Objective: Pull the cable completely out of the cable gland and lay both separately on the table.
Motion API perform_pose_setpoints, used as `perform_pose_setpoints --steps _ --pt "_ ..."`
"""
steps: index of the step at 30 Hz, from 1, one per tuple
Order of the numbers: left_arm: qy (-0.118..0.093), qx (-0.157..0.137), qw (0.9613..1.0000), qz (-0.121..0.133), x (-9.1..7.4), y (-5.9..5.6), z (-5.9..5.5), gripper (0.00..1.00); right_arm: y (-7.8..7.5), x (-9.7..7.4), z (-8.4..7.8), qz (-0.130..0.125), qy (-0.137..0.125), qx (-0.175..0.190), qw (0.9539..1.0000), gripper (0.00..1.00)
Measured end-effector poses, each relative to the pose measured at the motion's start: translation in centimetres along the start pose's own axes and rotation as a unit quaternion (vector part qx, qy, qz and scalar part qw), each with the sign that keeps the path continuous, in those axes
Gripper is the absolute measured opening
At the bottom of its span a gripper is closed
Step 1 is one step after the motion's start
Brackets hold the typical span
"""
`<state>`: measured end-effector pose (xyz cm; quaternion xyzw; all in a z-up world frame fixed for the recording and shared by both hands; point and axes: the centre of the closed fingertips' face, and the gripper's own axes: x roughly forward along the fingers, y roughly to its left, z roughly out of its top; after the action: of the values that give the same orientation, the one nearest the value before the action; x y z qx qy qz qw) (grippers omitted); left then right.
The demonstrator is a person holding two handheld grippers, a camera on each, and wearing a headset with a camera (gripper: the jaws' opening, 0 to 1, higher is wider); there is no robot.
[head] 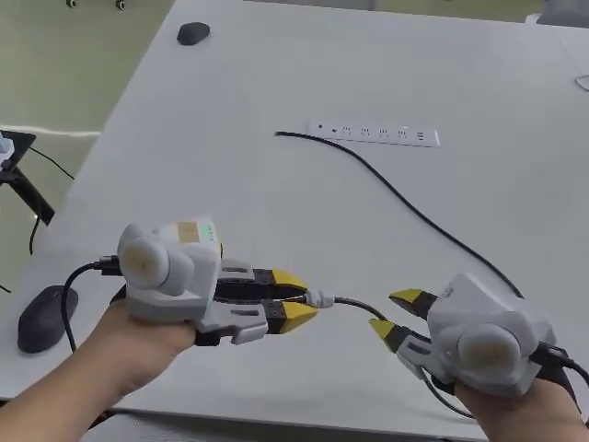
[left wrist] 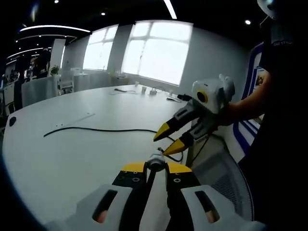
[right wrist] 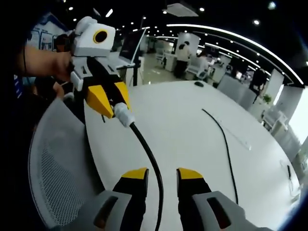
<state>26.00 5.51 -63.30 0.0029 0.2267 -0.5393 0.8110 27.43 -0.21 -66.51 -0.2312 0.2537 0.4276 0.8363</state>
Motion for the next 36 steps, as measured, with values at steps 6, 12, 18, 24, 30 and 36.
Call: perform_pose_setpoints --steps 6,12,18,24,30,36 --pt "-0.001 0.000 1.0000 0.000 0.0 0.1 0.0 0.15 1.2 0.5 2.2 0.007 -0.004 -0.056 0.9984 0.18" --pt "0.000 0.000 1.0000 0.000 0.1 0.2 0.1 0.15 2.3 1.1 3.1 0.020 -0.004 -0.093 0.9955 0.11" --pt "0.002 0.004 1.0000 0.000 0.1 0.1 -0.1 0.15 2.4 1.3 3.4 0.018 -0.001 -0.127 0.9917 0.08" --pt "0.002 0.004 1.0000 -0.001 0.1 0.1 0.0 0.15 2.5 1.4 3.5 0.023 -0.003 -0.130 0.9912 0.04" --pt "0.000 0.006 1.0000 -0.001 0.2 0.1 0.1 0.15 2.4 1.6 3.5 0.023 -0.002 -0.125 0.9920 0.01" --pt "0.002 0.006 1.0000 -0.002 0.4 0.1 0.0 0.15 2.4 1.6 3.2 0.022 0.000 -0.115 0.9931 0.01"
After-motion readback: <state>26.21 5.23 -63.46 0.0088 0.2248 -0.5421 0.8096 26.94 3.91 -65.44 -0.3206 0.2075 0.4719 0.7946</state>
